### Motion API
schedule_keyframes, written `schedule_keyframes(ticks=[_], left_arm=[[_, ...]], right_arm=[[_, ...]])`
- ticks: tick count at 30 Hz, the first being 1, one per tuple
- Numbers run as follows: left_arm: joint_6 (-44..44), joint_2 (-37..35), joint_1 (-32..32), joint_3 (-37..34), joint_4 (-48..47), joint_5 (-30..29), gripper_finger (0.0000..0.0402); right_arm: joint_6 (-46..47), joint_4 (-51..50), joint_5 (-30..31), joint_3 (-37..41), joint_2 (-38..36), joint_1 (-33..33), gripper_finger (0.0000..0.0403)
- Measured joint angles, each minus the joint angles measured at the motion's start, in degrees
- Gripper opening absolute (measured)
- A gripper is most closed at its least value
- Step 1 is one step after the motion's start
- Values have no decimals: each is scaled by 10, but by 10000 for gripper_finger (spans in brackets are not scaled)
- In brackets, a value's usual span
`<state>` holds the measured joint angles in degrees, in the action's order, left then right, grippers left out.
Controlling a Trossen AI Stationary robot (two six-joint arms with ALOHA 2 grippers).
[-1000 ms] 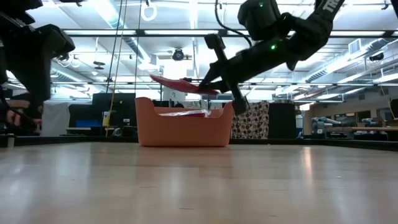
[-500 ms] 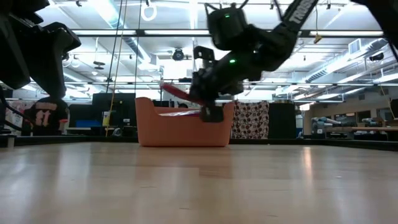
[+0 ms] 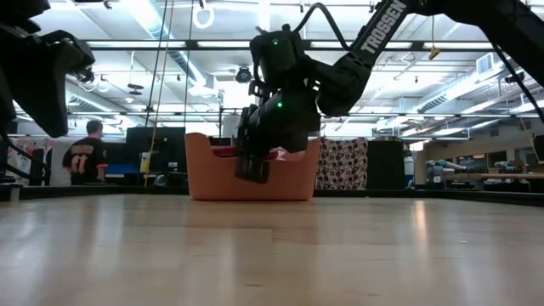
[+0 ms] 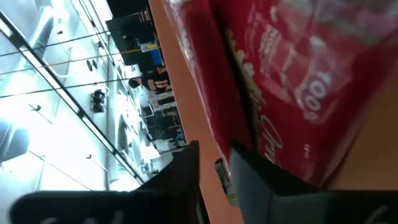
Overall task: Sort popcorn bags into baskets
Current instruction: Put the popcorn pack in the container, then return to Home Position
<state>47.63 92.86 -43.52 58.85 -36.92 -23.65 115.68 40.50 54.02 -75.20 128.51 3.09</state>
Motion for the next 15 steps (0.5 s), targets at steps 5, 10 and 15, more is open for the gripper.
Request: schedule_keyframes(ticks=[5,10,15], left_arm=[[23,-2,-9,0,-14,-10,230],[51,-7,-18,0,-25,-12,229],[56,-46,-21,0,-47,-16,199]], right_arm=[[0,2,0,5,0,0,133],[-52,13,23,5,-2,-11,147],[-113,43,90,5,-3,-40,140]])
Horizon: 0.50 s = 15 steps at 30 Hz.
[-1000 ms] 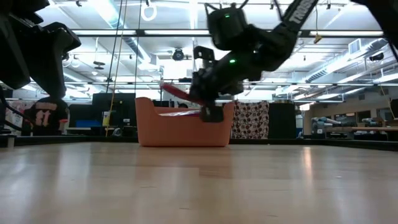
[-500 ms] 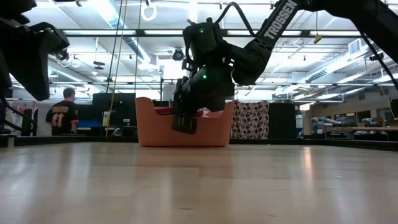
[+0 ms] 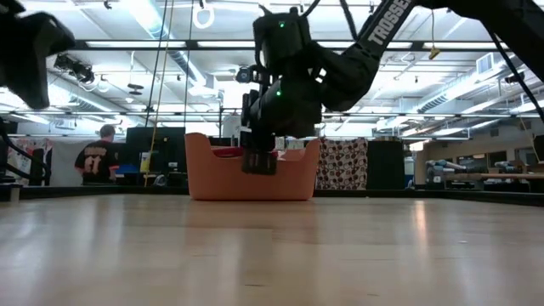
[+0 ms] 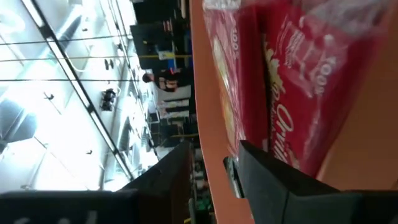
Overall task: Sort popcorn bags into baskets
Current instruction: Return to Home Position
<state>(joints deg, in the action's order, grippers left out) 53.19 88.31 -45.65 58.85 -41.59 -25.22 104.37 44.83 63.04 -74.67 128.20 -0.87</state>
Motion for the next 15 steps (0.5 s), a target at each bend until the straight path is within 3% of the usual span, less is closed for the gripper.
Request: schedule_keyframes(ticks=[4,7,11,15], left_arm=[[12,-57,0,0,-76,-33,162],[35,-108,1,-14,-109,-72,138],[65,-184,7,-65,-88,-112,116],[72,-250,32,-115,-54,-147,102]], right_arm=[[-24,8,42,3,0,-18,137],[-81,57,27,22,-2,-21,137],[-263,152,-82,54,-28,-12,137],[-441,164,-231,66,-83,5,137]])
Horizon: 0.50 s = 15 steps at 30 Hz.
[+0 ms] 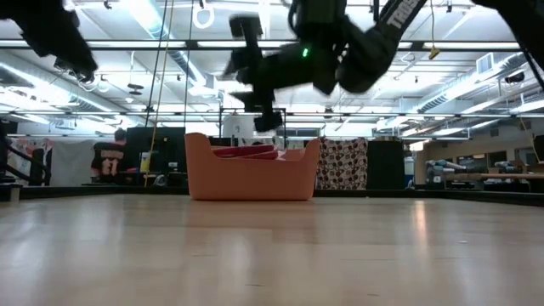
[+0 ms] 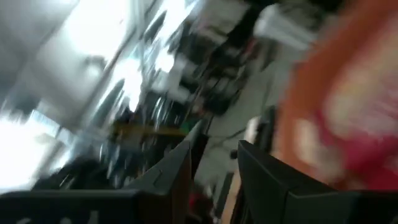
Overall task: Sort popcorn bags into baskets
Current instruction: Return to Home Position
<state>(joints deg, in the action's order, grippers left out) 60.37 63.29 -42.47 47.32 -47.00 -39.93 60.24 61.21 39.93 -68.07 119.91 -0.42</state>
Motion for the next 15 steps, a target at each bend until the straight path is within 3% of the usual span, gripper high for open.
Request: schedule_keyframes(ticks=[4,8,11,15], left_arm=[[-13,-51,46,-39,23,-8,89],[-25,-108,78,-80,74,-8,76],[-40,-158,86,-116,133,-9,62],[-40,-231,93,-170,199,-28,39]], right_arm=[[-112,-44,-147,0,-57,14,137],[-175,-179,-326,0,-121,21,137],[-224,-281,-366,0,-170,11,137],[-278,-359,-353,0,-235,1,137]])
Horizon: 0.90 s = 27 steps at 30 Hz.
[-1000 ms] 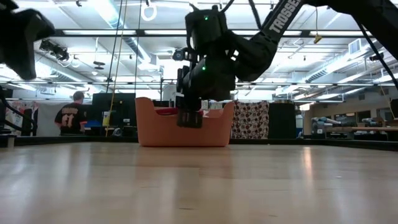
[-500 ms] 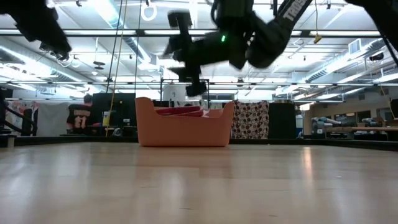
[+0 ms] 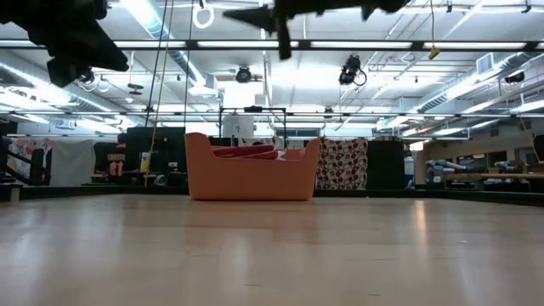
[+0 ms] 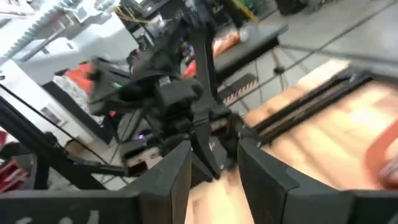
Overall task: Sort popcorn bags into baskets
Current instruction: Return to Home Position
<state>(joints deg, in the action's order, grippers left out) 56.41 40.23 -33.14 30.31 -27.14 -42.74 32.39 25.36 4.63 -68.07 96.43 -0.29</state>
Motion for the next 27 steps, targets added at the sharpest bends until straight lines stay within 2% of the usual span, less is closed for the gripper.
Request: schedule_keyframes(ticks=[6,11,18,27], left_arm=[[42,-101,25,-70,31,-15,7],[60,-168,45,-104,27,-9,7],[97,-243,71,-113,-64,-9,8],[170,-330,76,-113,-171,-12,8]], right_arm=[[-48,-96,18,0,-90,-2,137],[-59,-233,40,0,-161,-9,137],[-54,-425,129,0,-244,-47,137],[-13,-612,265,0,-318,-96,133]])
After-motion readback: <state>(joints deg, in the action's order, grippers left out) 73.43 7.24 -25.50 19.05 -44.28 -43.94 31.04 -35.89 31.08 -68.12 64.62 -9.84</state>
